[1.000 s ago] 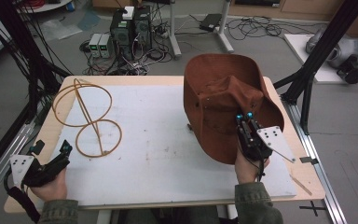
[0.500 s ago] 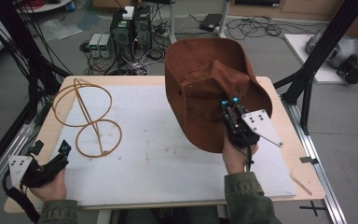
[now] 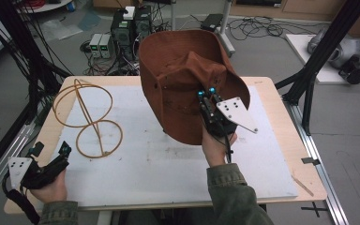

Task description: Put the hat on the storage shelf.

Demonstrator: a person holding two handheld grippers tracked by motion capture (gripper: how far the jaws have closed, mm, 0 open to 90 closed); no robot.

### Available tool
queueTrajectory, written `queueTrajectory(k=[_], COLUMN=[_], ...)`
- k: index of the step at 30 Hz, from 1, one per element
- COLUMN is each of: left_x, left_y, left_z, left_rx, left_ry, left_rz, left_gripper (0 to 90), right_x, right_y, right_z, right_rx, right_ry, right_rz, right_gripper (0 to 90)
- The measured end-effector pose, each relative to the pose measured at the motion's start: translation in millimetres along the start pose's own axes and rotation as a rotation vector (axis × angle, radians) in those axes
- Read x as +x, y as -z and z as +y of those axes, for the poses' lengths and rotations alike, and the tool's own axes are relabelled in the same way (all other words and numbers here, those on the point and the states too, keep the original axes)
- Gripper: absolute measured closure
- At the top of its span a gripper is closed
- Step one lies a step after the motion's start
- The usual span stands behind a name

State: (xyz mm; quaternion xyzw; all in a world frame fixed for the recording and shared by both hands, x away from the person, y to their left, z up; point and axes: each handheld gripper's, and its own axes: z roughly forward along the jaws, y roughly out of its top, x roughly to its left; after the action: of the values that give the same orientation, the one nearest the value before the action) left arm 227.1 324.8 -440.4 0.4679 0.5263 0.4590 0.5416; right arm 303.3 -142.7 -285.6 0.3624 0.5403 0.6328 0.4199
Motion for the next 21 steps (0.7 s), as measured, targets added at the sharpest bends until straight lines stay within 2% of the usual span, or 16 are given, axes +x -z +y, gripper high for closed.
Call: queueTrajectory(k=[10, 13, 15, 16, 20, 21], left_x=[1.2, 2.0, 2.6, 2.9, 3.6, 4.2], left_y=[0.3, 0.5, 0.5, 0.7, 2.0, 2.3], left_z=[-0.1, -0.2, -0.3, -0.5, -0.1, 0.1], left_rx=[-0.006, -0.007, -0.006, -0.006, -0.01, -0.009], left_ry=[0.013, 0.015, 0.017, 0.018, 0.006, 0.004], left_rz=[0.0, 0.001, 0.003, 0.005, 0.012, 0.012], left_gripper=[15.8, 15.8, 15.8, 15.8, 15.8, 15.8], right_x=[24.8, 36.3, 39.0, 45.7, 54.3, 61.0], right_y=[-21.0, -29.0, -30.8, -34.9, -40.1, -44.1], right_z=[5.9, 7.2, 7.2, 7.8, 10.2, 12.4], right_rx=[-0.014, -0.018, -0.017, -0.016, -0.019, -0.023], right_ry=[-0.017, -0.022, -0.029, -0.04, -0.04, -0.046], right_rz=[0.022, 0.036, 0.042, 0.055, 0.069, 0.076], right_gripper=[87.1, 87.1, 87.1, 87.1, 87.1, 87.1])
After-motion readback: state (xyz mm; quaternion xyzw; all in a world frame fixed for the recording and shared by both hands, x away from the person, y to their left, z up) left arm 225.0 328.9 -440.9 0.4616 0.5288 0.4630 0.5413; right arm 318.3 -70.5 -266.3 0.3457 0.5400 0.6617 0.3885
